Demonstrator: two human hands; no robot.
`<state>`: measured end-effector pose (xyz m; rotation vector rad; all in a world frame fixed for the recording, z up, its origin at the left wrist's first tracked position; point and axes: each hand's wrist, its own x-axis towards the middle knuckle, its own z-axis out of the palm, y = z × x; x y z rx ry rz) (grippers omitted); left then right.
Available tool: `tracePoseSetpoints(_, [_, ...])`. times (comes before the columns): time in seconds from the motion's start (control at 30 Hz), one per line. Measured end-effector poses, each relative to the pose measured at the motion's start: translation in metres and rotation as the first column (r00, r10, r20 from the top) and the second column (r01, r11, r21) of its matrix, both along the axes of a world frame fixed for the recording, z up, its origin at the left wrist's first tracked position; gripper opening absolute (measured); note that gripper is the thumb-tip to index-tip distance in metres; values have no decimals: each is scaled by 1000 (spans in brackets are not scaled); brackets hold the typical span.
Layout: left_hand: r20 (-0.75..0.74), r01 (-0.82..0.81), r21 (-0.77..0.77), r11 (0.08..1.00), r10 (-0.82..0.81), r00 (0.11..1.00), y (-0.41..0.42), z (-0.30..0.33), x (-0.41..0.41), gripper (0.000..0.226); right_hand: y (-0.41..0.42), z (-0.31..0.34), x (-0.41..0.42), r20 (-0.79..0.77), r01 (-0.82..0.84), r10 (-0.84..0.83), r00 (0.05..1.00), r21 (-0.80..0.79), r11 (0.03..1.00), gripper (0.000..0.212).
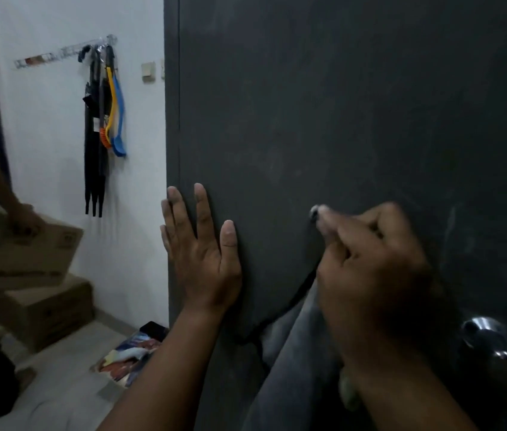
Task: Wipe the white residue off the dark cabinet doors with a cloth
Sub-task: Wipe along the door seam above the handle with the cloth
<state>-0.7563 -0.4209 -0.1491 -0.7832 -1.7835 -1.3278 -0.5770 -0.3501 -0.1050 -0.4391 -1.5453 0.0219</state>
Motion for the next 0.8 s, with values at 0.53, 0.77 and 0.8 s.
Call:
tracePoseSetpoints(0.53, [-155,20,-26,999,-24,988,20,24,30,69,13,34,25,-70,34,-31,997,39,999,13])
tracePoseSetpoints(0.77, [-205,18,2,1000,-17,979,22,19,21,69,-10,-9,8,249,28,-53,967,100,995,15])
tracePoseSetpoints(0.8, [-209,19,3,1000,-18,978,22,18,20,69,-6,-18,12,260,-1,-22,965,88,996,13])
